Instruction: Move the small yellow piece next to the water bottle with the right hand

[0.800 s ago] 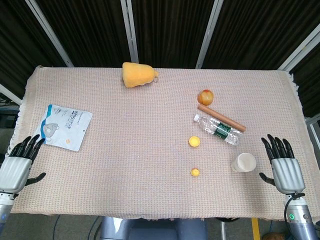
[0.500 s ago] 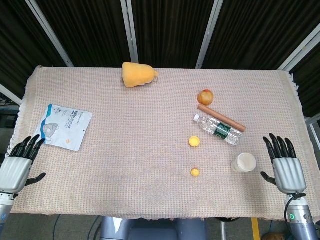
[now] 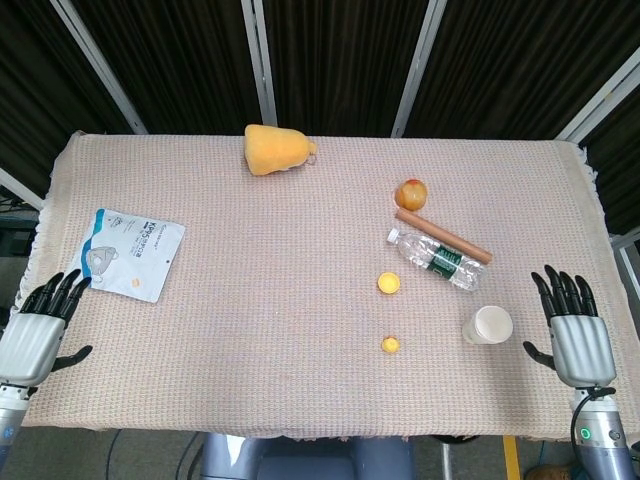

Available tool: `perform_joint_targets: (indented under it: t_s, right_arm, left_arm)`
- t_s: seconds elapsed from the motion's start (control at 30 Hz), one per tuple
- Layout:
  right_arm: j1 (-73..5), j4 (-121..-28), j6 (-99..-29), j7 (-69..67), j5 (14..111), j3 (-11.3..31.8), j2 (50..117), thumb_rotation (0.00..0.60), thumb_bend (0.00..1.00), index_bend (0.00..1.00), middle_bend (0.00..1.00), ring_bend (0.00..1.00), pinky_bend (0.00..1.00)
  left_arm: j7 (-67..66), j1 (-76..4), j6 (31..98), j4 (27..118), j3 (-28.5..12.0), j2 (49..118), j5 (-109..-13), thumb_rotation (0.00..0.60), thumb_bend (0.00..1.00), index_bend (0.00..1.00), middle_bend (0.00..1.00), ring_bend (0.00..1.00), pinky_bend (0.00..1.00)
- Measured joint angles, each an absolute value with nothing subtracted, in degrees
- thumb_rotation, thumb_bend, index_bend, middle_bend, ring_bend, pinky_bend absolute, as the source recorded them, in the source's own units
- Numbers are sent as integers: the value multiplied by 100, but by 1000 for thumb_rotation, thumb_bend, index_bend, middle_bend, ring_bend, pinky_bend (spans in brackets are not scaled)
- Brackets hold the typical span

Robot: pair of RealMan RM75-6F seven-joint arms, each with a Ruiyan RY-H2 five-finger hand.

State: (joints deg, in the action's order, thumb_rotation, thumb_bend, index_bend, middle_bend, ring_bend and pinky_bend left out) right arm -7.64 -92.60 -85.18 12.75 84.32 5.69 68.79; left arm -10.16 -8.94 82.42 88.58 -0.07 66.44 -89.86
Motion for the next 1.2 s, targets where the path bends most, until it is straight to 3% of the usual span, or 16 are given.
perform_joint_targets:
  t_s: [0.4, 0.73, 1.0, 1.2]
  right_arm:
    - [-798, -9667, -8438, 1436, 8452, 543, 6876, 600, 9, 170, 0, 0, 0]
    - [-1005, -10528, -8245, 2105, 8459, 597, 7077, 600, 46, 193, 0, 0, 0]
    - [-1302, -10920, -8001, 3205, 8057, 741, 7841, 600, 51, 200, 0, 0, 0]
    - [-1548, -10531, -7912, 3846, 7342, 938, 8768, 600, 66, 228, 0, 0, 0]
  left_arm:
    - [-972, -893, 8245, 8860, -14, 6640, -8969, 600, 0, 0, 0, 0, 160]
    - [-967, -907, 8203, 8868, 1, 6630, -8973, 600, 0, 0, 0, 0, 160]
    - [-910, -898, 8196, 8862, -3, 6630, -8936, 600, 0, 0, 0, 0, 160]
    - [-873, -905, 8185, 8850, -20, 6636, -8911, 600, 0, 0, 0, 0, 161]
